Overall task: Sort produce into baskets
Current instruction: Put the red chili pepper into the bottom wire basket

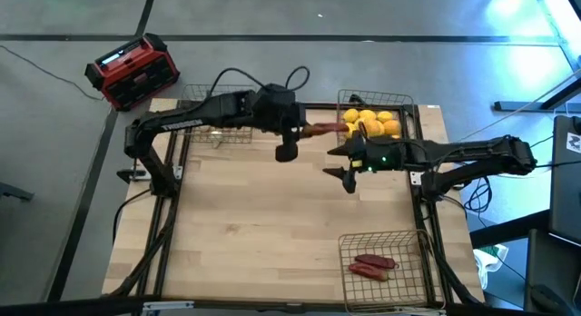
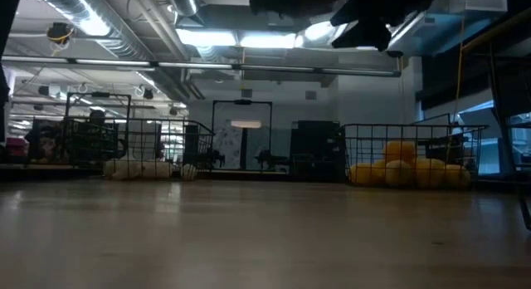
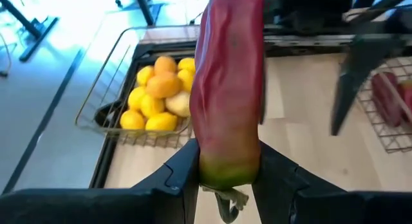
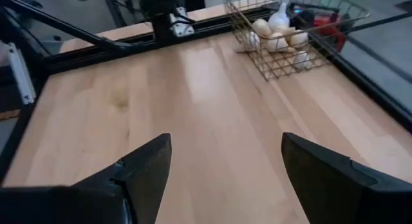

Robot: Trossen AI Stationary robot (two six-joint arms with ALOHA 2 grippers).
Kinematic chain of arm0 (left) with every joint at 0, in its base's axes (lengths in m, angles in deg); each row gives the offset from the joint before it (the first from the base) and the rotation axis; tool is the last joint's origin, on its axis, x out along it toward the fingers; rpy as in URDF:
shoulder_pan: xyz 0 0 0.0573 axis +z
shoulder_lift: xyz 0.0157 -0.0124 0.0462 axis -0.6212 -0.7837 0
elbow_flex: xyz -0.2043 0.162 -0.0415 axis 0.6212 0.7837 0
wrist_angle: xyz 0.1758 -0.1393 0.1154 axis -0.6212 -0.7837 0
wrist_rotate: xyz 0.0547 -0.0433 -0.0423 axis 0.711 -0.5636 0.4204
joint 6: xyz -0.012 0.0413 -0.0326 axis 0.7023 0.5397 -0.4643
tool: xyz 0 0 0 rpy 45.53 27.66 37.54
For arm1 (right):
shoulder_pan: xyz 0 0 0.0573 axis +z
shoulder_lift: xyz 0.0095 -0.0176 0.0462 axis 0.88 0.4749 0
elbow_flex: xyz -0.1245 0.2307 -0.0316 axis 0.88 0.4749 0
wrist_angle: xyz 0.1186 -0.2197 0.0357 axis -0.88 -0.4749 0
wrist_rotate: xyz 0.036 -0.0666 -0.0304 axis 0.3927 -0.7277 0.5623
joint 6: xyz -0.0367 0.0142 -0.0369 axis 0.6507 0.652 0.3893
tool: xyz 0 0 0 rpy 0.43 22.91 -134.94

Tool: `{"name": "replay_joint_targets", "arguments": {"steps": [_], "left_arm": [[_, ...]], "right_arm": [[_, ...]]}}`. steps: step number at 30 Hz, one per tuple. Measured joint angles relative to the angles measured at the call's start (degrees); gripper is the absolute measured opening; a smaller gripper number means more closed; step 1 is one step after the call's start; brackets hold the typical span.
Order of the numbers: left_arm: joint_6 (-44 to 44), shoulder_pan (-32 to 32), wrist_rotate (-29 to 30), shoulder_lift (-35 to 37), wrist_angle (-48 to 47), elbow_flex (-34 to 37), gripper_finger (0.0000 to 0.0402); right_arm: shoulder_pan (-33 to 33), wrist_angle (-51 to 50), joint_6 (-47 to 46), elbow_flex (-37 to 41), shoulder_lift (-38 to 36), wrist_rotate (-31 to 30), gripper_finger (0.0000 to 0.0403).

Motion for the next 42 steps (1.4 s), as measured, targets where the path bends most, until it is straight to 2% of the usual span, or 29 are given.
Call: {"name": "replay_joint_targets", "arguments": {"steps": [4,6,10,16,20,24,29,37,39,42], "left_arm": [[-0.2,-3.3,1.3,0.7,1.0,0.5,0.0108],[-0.9,-4.7,2.0,2.3,4.9,3.6,0.0108],[-3.3,-6.8,4.9,7.0,17.0,15.1,0.0108],[-10.0,-11.4,4.0,11.8,42.4,34.7,0.0110],[-13.0,-14.6,4.0,12.5,55.0,42.5,0.0110],[-13.0,-17.4,4.4,12.5,61.8,45.1,0.0110],[-13.1,-18.6,6.0,12.5,64.1,45.5,0.0111],[-12.9,-19.3,5.7,12.5,64.2,45.5,0.0111],[-12.9,-19.3,5.8,12.5,64.0,45.5,0.0111],[-12.9,-19.4,5.7,12.5,63.9,45.5,0.0111]], "right_arm": [[5.1,-1.3,0.1,0.1,-0.7,-5.7,0.0292],[7.5,-1.2,0.3,0.0,-1.4,-7.9,0.0292],[11.7,-3.0,-0.4,0.0,-2.7,-10.1,0.0291],[16.2,-2.7,-0.6,0.0,-2.6,-17.1,0.0291],[17.0,1.9,1.8,0.1,-2.4,-18.1,0.0291],[17.0,10.7,6.1,0.1,-1.5,-15.0,0.0291],[16.9,22.9,10.4,0.0,1.5,-9.9,0.0292],[16.9,34.7,13.2,0.1,7.5,-8.9,0.0288],[16.9,35.6,13.2,0.1,7.8,-8.8,0.0271],[16.9,35.2,13.1,0.1,7.5,-8.9,0.0217]]}}
